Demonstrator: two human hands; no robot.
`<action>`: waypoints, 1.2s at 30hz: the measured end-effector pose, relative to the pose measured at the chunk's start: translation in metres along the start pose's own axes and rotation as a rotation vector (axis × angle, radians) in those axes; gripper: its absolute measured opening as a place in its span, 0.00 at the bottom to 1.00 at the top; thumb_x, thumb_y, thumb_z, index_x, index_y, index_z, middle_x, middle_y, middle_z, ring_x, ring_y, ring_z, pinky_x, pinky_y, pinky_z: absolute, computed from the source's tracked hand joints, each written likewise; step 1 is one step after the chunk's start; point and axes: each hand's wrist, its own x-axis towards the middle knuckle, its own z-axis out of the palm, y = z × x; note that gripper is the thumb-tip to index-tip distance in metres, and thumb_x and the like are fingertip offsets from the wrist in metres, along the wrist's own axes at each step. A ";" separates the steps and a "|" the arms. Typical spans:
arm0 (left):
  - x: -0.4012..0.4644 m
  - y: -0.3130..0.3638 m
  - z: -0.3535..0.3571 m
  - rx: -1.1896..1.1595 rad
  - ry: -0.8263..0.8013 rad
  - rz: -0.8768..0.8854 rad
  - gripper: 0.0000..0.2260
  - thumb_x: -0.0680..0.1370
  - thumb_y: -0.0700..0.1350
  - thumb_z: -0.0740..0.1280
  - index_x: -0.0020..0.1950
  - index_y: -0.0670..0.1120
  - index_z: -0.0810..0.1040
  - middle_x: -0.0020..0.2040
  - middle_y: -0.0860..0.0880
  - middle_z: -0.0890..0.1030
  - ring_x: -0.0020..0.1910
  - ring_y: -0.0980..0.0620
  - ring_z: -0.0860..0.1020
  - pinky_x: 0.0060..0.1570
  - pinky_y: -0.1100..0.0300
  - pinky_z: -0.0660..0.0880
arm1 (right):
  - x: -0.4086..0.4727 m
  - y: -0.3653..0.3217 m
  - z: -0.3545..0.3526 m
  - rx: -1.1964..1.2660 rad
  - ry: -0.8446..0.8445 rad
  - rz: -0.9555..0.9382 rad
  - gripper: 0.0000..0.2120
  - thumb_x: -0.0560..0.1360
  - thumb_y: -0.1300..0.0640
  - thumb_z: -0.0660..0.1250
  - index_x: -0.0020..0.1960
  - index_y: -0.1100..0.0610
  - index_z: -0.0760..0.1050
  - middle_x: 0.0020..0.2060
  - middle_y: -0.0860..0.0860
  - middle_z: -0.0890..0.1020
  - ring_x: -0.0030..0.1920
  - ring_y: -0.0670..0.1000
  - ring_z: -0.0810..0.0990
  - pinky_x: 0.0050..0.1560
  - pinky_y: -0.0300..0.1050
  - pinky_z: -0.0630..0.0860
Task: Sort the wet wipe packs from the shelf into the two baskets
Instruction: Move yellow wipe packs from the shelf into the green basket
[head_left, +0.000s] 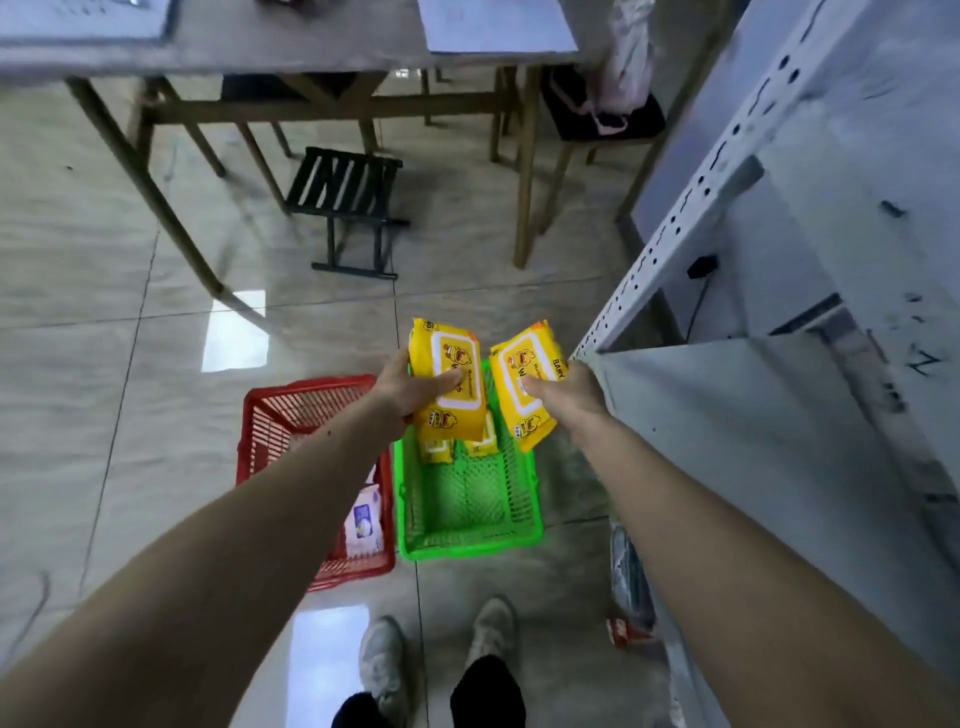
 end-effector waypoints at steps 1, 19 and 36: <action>0.013 -0.015 -0.003 -0.006 0.019 -0.011 0.21 0.74 0.34 0.71 0.66 0.37 0.71 0.55 0.37 0.81 0.50 0.39 0.82 0.47 0.41 0.81 | 0.013 0.011 0.009 -0.031 -0.016 0.019 0.19 0.71 0.53 0.74 0.58 0.60 0.78 0.54 0.56 0.83 0.53 0.56 0.82 0.55 0.49 0.78; 0.294 -0.385 -0.031 0.325 0.284 -0.285 0.23 0.69 0.46 0.77 0.61 0.41 0.77 0.56 0.42 0.83 0.54 0.43 0.82 0.56 0.47 0.78 | 0.259 0.338 0.237 -0.344 -0.168 0.270 0.17 0.74 0.55 0.72 0.59 0.61 0.79 0.57 0.59 0.83 0.57 0.58 0.82 0.54 0.47 0.76; 0.323 -0.435 -0.026 0.986 0.177 -0.238 0.15 0.81 0.43 0.62 0.66 0.38 0.71 0.63 0.37 0.77 0.60 0.38 0.77 0.57 0.49 0.74 | 0.265 0.387 0.258 -0.800 -0.283 0.091 0.17 0.76 0.69 0.62 0.64 0.62 0.71 0.60 0.59 0.78 0.60 0.60 0.78 0.54 0.48 0.75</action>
